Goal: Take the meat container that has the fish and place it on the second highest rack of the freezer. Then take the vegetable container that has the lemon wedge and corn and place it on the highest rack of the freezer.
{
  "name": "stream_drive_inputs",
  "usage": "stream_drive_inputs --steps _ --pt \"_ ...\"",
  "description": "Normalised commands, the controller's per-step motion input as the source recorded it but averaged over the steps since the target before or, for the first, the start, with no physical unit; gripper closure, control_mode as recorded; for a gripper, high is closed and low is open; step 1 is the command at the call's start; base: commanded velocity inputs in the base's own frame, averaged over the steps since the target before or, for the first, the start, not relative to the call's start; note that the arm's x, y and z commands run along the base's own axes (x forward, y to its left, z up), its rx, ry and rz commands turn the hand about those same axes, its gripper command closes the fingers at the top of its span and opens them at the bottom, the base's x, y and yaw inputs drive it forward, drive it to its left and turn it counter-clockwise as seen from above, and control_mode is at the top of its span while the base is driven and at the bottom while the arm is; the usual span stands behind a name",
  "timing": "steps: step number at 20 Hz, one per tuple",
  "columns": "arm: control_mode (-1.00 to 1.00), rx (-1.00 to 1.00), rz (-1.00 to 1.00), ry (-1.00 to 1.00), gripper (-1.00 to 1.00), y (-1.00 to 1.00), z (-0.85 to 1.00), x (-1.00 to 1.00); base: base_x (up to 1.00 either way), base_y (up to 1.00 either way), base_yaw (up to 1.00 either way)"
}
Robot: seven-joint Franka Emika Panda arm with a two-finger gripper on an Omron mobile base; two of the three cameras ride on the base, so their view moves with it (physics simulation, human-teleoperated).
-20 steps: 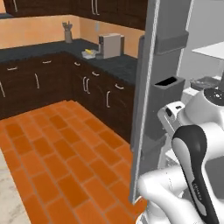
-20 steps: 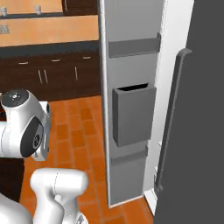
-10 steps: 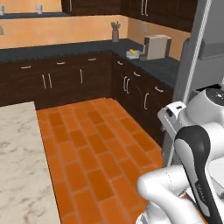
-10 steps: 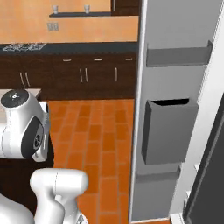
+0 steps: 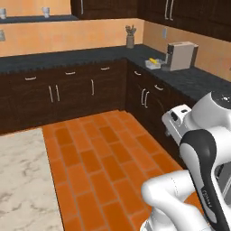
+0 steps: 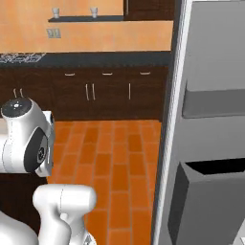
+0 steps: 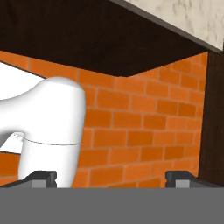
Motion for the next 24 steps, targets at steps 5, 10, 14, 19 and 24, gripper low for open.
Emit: stream_drive_inputs --steps 5,10,14,19,24 --pt "1.00 0.00 0.00 0.00 -1.00 0.00 0.00 0.00 1.00 0.46 -0.41" --pt "1.00 0.00 0.00 0.00 -1.00 0.00 0.00 0.00 1.00 0.48 -0.56" --pt "1.00 0.00 0.00 0.00 -1.00 0.00 0.00 0.00 1.00 0.47 -0.55" --pt "1.00 0.00 0.00 0.00 -1.00 0.00 0.00 0.00 1.00 0.43 -0.47" --pt "1.00 0.00 0.00 0.00 -1.00 0.00 0.00 0.00 1.00 0.39 -0.42"
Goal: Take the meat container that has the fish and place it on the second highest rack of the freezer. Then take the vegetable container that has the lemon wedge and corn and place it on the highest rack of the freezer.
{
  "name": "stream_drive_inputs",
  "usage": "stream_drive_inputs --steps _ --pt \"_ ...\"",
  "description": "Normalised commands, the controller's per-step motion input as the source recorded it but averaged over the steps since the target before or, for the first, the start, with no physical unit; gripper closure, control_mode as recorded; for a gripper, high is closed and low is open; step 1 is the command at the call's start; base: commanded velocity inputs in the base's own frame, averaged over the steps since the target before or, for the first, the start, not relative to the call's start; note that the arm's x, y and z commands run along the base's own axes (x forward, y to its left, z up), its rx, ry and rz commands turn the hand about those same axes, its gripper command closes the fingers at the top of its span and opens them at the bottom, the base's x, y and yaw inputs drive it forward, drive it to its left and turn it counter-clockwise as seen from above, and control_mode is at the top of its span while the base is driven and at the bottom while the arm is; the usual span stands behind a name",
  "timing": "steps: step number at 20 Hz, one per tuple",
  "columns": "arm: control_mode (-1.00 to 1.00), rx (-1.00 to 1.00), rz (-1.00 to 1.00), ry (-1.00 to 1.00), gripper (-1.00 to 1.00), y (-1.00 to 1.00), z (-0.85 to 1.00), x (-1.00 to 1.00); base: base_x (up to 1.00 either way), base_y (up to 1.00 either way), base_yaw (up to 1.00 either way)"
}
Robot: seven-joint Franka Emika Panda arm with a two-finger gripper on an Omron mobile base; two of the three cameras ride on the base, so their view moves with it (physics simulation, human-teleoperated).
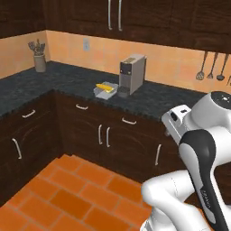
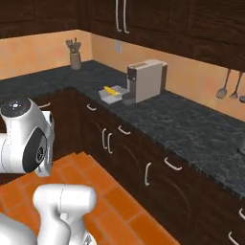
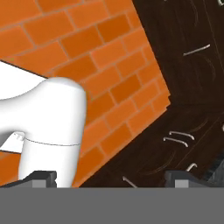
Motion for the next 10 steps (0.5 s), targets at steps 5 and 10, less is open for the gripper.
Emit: stream_drive_inputs --steps 5,10 --pt "1.00 0.00 0.00 0.00 -1.00 0.00 0.00 0.00 1.00 0.44 -0.38" --pt "1.00 0.00 0.00 0.00 -1.00 0.00 0.00 0.00 1.00 0.59 -0.39"
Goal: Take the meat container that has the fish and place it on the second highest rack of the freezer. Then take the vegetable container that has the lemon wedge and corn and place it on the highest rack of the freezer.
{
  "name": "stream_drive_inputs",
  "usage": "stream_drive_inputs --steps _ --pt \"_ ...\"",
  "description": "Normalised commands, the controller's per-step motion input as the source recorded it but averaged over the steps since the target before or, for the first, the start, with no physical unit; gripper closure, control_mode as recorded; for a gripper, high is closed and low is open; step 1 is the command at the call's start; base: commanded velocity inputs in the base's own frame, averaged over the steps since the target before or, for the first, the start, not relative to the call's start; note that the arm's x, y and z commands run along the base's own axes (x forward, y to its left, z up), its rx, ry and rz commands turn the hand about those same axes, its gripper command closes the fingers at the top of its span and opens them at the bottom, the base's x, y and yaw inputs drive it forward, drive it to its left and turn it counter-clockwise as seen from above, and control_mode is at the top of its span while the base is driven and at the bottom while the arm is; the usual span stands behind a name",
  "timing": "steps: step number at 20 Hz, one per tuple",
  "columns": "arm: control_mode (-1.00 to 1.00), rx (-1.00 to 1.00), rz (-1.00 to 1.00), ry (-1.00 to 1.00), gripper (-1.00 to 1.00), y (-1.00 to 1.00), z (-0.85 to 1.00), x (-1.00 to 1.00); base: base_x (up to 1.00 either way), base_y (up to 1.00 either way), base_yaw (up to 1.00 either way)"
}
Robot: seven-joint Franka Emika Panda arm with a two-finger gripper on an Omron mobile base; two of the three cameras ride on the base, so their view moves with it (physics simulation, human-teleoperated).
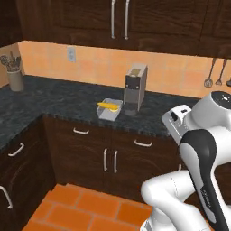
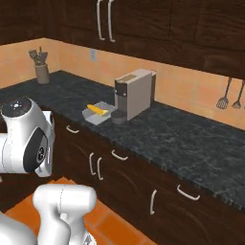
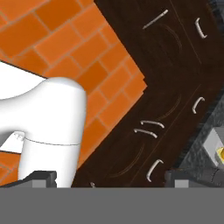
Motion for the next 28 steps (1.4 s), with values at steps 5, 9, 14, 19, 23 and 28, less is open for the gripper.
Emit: stream_drive_inputs --steps 5,9,14,19,23,28 --pt "1.00 0.00 0.00 0.00 -1.00 0.00 0.00 0.00 0.96 0.71 -0.42" --pt "1.00 0.00 0.00 0.00 -1.00 0.00 0.00 0.00 0.59 0.66 -0.43" --pt "1.00 0.00 0.00 0.00 -1.00 0.00 0.00 0.00 0.28 0.43 -0.34" --pt "1.00 0.00 0.00 0.00 -1.00 0.00 0.00 0.00 0.49 0.42 -0.33" --pt "1.00 0.00 0.00 0.00 -1.00 0.00 0.00 0.00 0.57 0.43 -0.29" --pt "1.00 0.00 0.00 0.00 -1.00 0.00 0.00 0.00 0.48 0.40 -0.30"
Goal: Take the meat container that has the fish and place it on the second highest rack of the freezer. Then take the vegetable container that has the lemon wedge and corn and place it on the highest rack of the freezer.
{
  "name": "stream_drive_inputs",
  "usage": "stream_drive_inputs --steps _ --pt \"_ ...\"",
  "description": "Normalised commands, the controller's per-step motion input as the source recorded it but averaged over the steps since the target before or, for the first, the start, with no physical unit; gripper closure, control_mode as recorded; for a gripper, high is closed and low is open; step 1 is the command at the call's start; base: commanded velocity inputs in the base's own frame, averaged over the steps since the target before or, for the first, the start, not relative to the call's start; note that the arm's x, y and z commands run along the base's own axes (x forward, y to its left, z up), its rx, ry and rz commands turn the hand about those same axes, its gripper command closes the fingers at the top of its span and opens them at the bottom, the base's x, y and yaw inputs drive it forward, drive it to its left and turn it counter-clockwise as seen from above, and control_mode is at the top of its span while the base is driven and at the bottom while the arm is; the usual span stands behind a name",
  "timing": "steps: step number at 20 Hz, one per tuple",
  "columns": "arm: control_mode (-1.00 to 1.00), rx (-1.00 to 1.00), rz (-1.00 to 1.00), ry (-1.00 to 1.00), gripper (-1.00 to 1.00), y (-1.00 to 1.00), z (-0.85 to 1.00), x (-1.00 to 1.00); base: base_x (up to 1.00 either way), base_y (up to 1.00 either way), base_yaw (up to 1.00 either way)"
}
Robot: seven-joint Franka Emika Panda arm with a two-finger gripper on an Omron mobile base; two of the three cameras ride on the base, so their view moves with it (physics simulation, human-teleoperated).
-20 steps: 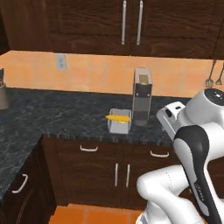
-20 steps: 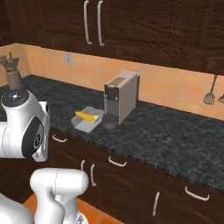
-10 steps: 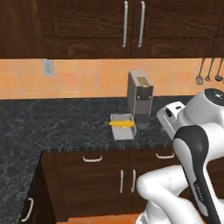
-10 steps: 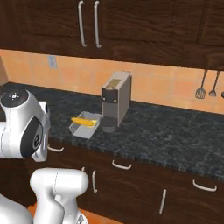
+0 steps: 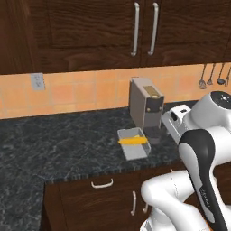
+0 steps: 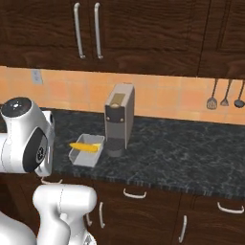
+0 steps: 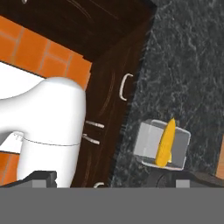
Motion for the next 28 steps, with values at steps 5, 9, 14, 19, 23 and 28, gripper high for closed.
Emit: stream_drive_inputs --steps 5,9,14,19,23,28 --pt "-1.00 -0.02 -0.06 0.00 -1.00 0.07 0.00 0.08 0.32 0.33 -0.24" --pt "-1.00 -0.07 -0.23 0.00 -1.00 0.16 0.00 0.48 0.00 0.00 0.00" --pt "-1.00 0.04 0.01 0.07 -1.00 -0.32 -0.27 0.61 0.00 0.00 0.00" --pt "-1.00 0.02 0.07 0.00 -1.00 -0.03 -0.76 0.27 0.00 0.00 0.00" --pt "-1.00 0.01 0.09 0.00 -1.00 0.00 -0.74 -0.06 0.00 0.00 0.00" --pt "-1.00 0.05 0.04 0.02 -1.00 0.00 -0.36 -0.07 0.00 0.00 0.00"
